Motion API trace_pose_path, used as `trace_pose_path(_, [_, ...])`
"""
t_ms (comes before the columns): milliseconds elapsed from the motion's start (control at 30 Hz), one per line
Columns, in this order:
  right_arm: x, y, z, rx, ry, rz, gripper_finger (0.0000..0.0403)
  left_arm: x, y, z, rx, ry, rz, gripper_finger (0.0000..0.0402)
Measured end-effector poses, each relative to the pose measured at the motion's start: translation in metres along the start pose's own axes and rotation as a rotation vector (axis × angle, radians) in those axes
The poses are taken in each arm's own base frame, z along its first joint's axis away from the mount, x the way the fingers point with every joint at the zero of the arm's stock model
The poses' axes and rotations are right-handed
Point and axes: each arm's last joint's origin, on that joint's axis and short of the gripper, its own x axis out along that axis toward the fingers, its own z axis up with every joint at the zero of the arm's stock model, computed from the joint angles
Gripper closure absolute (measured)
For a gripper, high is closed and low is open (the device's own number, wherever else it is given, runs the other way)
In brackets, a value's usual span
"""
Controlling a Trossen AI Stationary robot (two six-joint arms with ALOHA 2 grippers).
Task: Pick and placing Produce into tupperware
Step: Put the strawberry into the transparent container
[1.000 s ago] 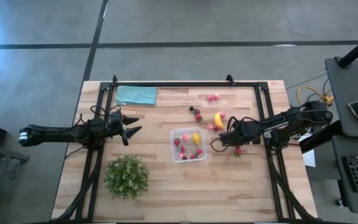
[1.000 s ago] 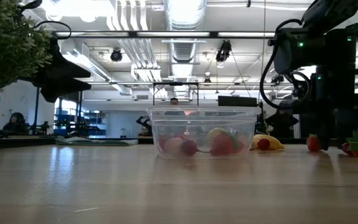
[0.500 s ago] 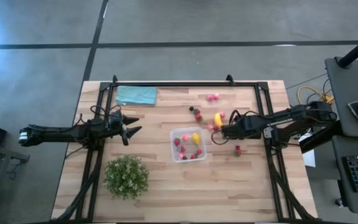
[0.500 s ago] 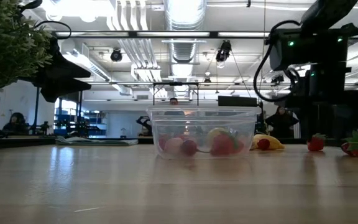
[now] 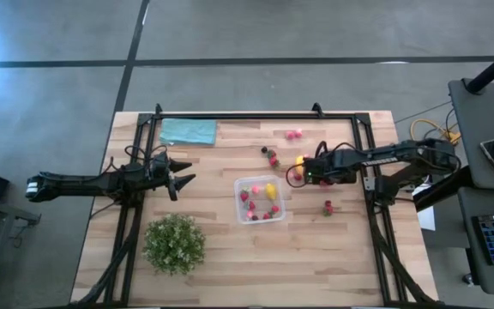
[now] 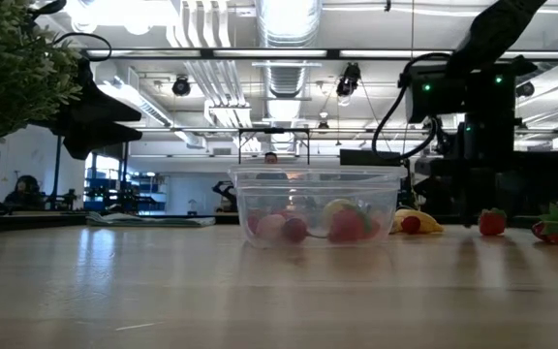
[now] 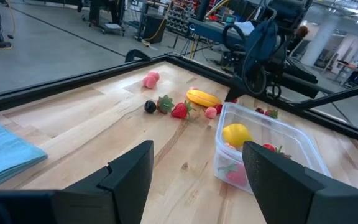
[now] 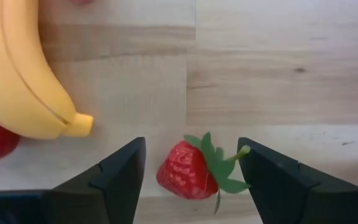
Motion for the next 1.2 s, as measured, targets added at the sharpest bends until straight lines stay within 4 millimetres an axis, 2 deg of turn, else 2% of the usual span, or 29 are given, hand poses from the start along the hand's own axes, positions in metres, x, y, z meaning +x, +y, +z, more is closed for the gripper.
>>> trace_pose_path(267, [0.0004,0.001,-0.0011,0.005,0.017,0.008,0.0161,0.0,0.0,0.0,0.0,0.0,0.0,0.0168])
trace_pose_path(667, [0.0005,0.0009,-0.0013,0.006,0.024,0.009,0.0225,0.0,0.0,0.0,0.0,0.0,0.0,0.0169])
trace_pose_path(1200, [0.0004,0.0017,-0.0008,0.007,0.016,0.017,0.0266,0.0,0.0,0.0,0.0,0.0,0.0,0.0169])
